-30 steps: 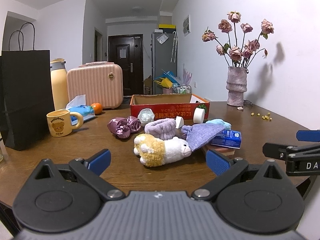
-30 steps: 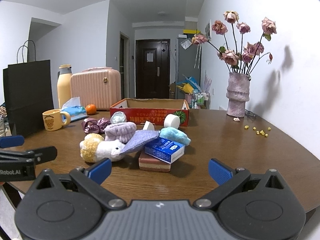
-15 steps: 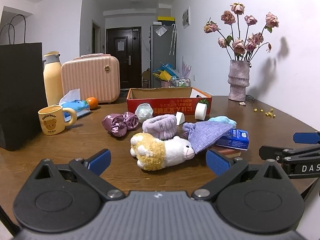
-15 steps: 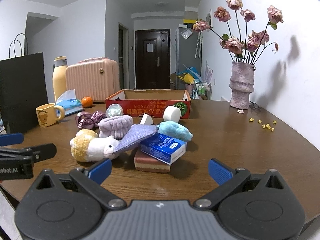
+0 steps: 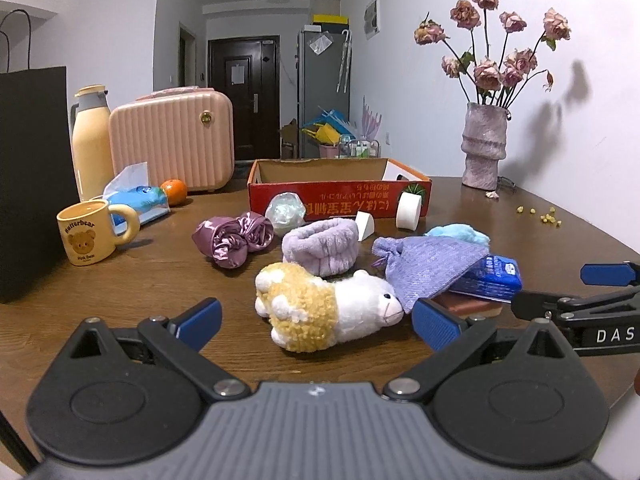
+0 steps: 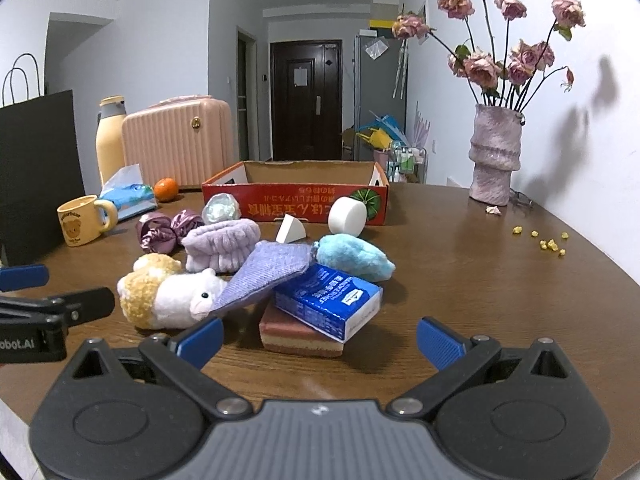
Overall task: Organize soft objects
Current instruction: 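Grasp the blue tissue pack with the right tool while the left tool grasps the plush sheep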
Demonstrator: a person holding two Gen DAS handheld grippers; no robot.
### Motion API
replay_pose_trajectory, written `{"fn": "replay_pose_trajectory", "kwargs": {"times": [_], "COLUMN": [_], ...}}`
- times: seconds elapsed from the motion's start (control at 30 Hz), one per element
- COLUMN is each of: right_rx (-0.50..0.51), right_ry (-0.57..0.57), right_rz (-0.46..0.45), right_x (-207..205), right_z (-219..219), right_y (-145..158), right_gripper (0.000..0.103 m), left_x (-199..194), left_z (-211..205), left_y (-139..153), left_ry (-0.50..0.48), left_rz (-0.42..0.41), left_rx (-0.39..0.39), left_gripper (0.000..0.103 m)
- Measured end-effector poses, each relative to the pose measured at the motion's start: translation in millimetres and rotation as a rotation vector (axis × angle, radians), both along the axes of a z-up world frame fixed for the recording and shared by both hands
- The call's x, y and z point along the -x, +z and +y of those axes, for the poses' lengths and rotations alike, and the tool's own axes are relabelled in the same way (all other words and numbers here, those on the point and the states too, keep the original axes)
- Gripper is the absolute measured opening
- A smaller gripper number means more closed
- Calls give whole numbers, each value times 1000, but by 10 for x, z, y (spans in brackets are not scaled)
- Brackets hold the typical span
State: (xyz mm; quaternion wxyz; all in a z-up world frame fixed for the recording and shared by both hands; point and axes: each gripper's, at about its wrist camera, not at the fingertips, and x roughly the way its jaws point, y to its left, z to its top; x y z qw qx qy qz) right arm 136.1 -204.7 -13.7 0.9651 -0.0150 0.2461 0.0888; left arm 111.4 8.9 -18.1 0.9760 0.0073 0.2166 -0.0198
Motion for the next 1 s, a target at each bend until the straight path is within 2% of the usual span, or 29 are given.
{"fn": "replay_pose_trajectory", "kwargs": {"times": [1.0], "right_rx": [23], "right_ry": [4], "right_rz": [105], "right_x": [-805], "right_z": [52], "right_y": [-295], "right_gripper": [103], "left_x": [-777], "left_z": [57], "left_y": [-210], "left_ry": [23], "left_rz": [112], "left_rx": [21], "left_gripper": [103]}}
